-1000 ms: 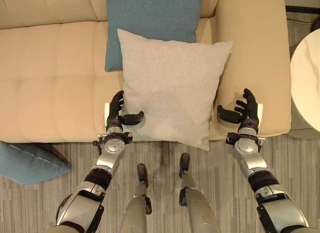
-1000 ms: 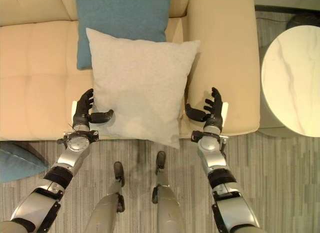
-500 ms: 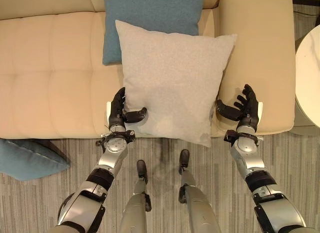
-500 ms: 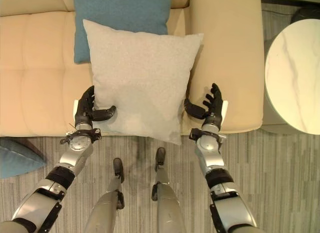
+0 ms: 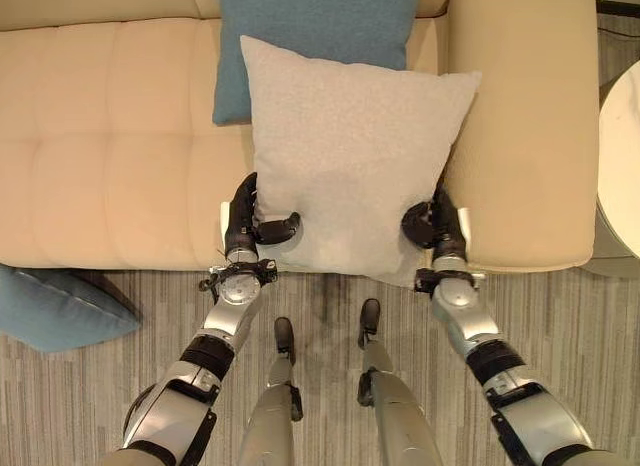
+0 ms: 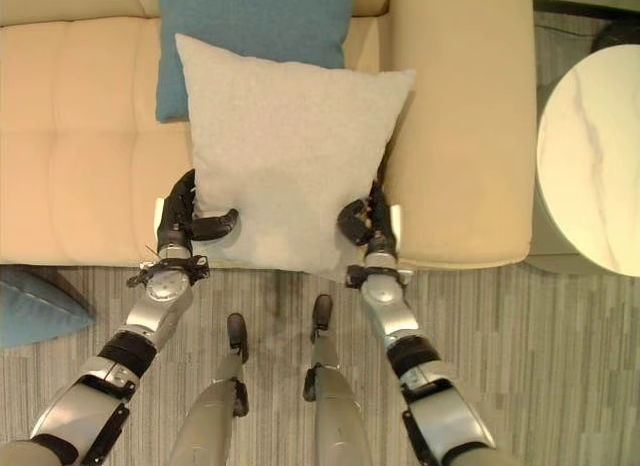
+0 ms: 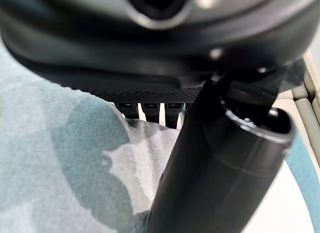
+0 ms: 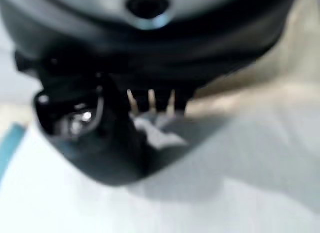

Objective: Pick up all the scattered cushions and arrange them neatly on the sofa.

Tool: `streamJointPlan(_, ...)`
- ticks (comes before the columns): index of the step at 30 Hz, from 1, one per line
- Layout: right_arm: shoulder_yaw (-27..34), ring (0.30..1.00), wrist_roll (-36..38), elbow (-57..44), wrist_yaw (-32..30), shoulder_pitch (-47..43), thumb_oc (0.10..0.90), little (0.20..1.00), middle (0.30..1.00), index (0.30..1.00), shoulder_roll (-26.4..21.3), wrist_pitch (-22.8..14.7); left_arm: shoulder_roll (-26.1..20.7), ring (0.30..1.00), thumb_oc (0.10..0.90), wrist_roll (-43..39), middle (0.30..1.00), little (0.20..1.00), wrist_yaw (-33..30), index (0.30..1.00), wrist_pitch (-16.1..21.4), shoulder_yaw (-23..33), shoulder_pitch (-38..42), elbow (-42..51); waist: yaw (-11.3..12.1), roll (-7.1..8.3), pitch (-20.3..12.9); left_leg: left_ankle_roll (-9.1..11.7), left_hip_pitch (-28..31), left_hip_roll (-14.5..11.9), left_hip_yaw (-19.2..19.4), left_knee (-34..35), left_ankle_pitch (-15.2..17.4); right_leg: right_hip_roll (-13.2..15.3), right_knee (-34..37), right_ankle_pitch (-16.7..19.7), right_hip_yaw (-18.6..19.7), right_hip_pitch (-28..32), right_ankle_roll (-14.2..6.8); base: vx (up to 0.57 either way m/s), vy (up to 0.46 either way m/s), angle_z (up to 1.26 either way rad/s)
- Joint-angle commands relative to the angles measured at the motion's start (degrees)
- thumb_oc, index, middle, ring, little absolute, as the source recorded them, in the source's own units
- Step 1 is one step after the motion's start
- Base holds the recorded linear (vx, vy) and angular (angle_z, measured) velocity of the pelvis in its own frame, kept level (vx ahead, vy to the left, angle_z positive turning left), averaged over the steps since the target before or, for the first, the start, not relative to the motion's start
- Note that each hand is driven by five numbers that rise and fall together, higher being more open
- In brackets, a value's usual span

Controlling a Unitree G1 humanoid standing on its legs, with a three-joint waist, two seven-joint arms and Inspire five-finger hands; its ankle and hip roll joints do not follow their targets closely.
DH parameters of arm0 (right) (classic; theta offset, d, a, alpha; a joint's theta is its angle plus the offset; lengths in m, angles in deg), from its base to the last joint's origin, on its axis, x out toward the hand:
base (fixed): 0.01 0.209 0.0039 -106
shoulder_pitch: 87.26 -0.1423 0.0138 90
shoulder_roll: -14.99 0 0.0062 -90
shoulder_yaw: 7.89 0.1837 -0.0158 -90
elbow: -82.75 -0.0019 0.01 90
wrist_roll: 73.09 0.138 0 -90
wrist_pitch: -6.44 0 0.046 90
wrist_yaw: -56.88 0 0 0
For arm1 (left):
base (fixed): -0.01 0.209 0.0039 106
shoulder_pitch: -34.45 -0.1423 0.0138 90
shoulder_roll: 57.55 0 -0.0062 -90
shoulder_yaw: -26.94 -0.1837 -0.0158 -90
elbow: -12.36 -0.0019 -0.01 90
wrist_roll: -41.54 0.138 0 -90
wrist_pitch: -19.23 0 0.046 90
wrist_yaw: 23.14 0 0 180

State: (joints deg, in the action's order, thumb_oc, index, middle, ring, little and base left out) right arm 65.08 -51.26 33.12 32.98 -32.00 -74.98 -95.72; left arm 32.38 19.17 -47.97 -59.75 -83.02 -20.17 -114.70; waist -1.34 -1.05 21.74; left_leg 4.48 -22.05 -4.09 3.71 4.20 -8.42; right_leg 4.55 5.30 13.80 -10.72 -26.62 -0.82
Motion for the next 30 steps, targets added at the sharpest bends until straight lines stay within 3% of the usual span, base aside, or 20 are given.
streamJointPlan(1,-4.23,0.900,2.43,-0.11,3.03,-7.69,0.800,0.900,0.900,0.900,5.30,-2.18,1.34,0.900,0.800,0.23,0.900,0.900,-0.04,0.900,3.91,-3.73,8.51,5.77,0.57,1.67,1.12,-1.79,-3.61,5.26,-1.48,-6.97,8.01,1.64,-4.03,-8.86,4.37,1.25,-5.29,-0.07,0.029,0.12)
streamJointPlan(5,-5.68,0.900,3.36,0.69,4.34,-8.83,0.800,0.900,0.900,0.900,5.71,-1.99,1.89,0.900,0.800,-0.86,0.900,0.900,0.48,0.900,4.38,-3.70,9.23,6.60,0.63,1.29,1.58,-1.77,-5.33,5.28,-1.47,-7.45,7.73,1.80,-4.45,-8.68,4.19,-0.43,-5.34,-0.02,0.014,0.03)
streamJointPlan(6,-6.15,0.900,3.55,0.83,4.84,-9.01,0.800,0.900,0.900,0.900,5.88,-1.84,2.08,0.627,0.618,-1.41,0.627,0.627,0.63,0.627,4.57,-3.69,9.40,6.60,0.69,1.25,1.61,-1.78,-5.63,5.34,-1.45,-7.56,7.69,1.80,-4.50,-8.63,4.17,-0.72,-5.35,0.00,0.000,0.00)
streamJointPlan(7,-7.14,0.500,3.65,0.46,6.28,-8.98,0.533,0.500,0.500,0.500,6.28,-1.76,2.66,0.300,0.400,-2.41,0.300,0.300,1.90,0.300,5.14,-3.95,9.18,7.75,0.71,1.31,1.52,-1.80,-5.85,5.38,-1.33,-7.68,7.75,1.76,-4.45,-8.59,4.32,-0.92,-5.40,0.00,0.000,0.00)
streamJointPlan(8,-7.36,0.300,4.01,-0.07,7.02,-8.62,0.400,0.300,0.300,0.300,6.54,-2.14,2.97,0.300,0.400,-2.99,0.300,0.300,2.67,0.300,5.27,-4.06,8.72,7.93,0.75,1.36,1.33,-1.84,-5.67,5.39,-1.26,-7.70,7.85,1.75,-4.34,-8.57,4.34,-0.76,-5.43,0.00,0.000,0.00)
streamJointPlan(17,-4.98,0.300,5.13,-12.40,8.44,-1.33,0.400,0.300,0.300,0.300,5.32,-4.94,3.57,0.300,0.400,-6.60,0.300,0.300,5.41,0.300,6.33,-2.10,2.54,12.01,0.47,2.73,-0.96,-1.95,-0.22,5.40,-1.04,-6.97,9.01,2.10,-3.86,-9.36,4.66,4.83,-5.60,0.05,0.002,-0.01)
streamJointPlan(21,-3.44,0.300,0.93,-19.66,9.17,7.19,0.400,0.300,0.300,0.300,2.65,-4.49,3.35,0.300,0.400,-6.68,0.300,0.300,7.29,0.300,6.32,-0.63,-4.80,16.25,0.24,3.21,-2.21,-2.20,4.94,5.22,-0.76,-6.05,9.98,2.44,-3.79,-10.09,4.28,9.63,-5.83,0.11,0.011,-0.02)
streamJointPlan(27,2.76,0.300,-6.56,-29.34,12.21,24.75,0.400,0.300,0.300,0.300,-2.06,-3.10,1.24,0.300,0.400,-4.38,0.300,0.300,12.63,0.300,4.72,1.64,-21.64,23.55,-0.16,2.36,-5.69,-3.30,13.67,5.79,-0.09,-3.19,10.95,2.34,-3.58,-11.82,3.02,16.96,-6.23,0.09,0.042,0.07)
streamJointPlan(30,3.85,0.300,-7.72,-31.42,12.63,28.49,0.400,0.300,0.300,0.300,-2.36,-2.87,0.67,0.300,0.400,-4.37,0.300,0.300,13.27,0.300,4.61,2.12,-25.21,25.53,-0.20,2.03,-6.84,-3.56,15.85,5.85,0.05,-2.04,10.94,2.34,-3.50,-12.12,2.83,18.62,-6.49,0.06,0.048,0.04)
